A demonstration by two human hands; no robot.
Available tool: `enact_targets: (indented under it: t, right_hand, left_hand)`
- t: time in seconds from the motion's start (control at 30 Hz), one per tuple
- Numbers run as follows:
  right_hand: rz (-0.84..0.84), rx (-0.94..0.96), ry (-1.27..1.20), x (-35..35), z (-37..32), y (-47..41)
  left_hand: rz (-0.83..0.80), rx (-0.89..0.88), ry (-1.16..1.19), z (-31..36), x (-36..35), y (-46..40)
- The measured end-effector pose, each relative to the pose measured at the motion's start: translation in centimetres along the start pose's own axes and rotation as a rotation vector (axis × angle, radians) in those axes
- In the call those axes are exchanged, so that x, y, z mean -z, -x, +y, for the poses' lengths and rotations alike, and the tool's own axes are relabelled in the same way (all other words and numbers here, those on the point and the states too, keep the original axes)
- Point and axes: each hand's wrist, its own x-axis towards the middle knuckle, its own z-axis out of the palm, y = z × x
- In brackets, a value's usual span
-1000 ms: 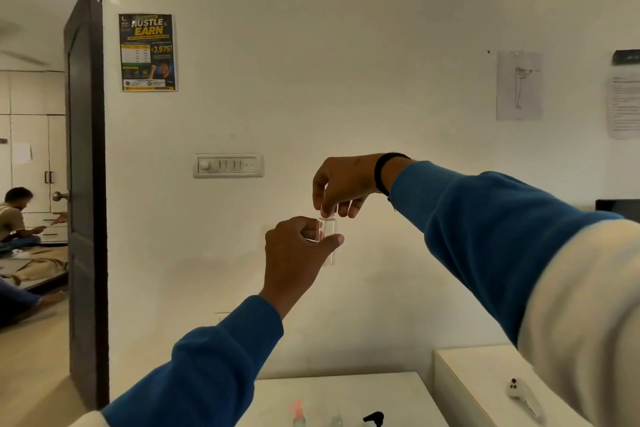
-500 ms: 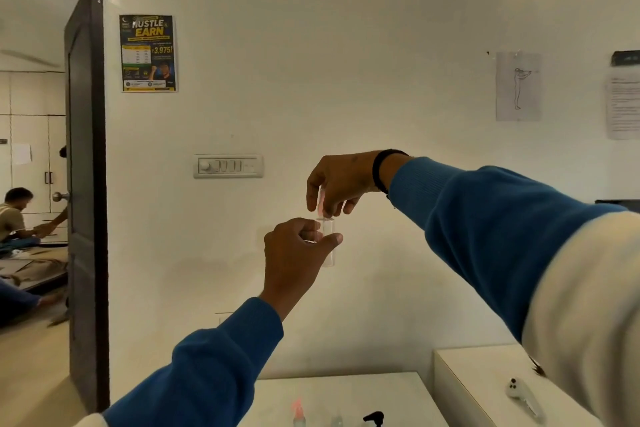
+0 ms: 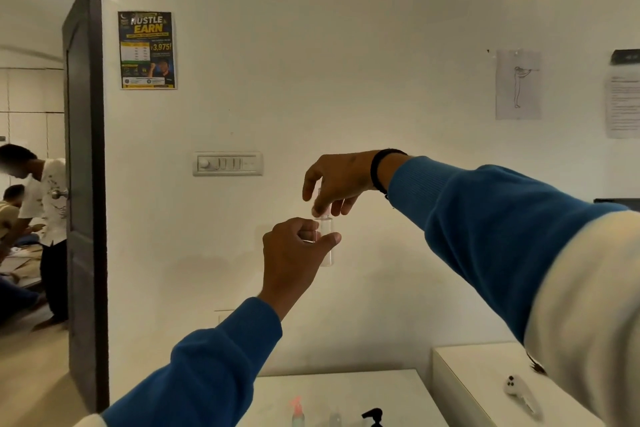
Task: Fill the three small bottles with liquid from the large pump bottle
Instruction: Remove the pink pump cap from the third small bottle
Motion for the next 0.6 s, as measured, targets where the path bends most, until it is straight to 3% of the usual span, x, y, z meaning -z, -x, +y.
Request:
enact_targets:
  t: [0.2,0.4,0.5,0.6]
  right_hand:
    - [0.087,-0.023,0.095,-0.38,0.30,-0.27]
    - [-0.017,0.008,0.062,0.01,-0.30,-0.05]
    - [-0.012,-0.015,0.017,-0.33,-0.28,-0.09]
    - [0.043,-0.049,0.143,-0.94,-0.06,-0.35]
  left_hand:
    - [-0.009,0.005,0.007,0.17,0.12,0.03]
    - [-0.011,-0.013,0.008,-0.05,0.18,0.15]
    - [-0.016,-0.006,-0.002,-0.25,0.25,0.21]
    - [-0.016,-0.005,0.005,-0.10,0.26,0.28]
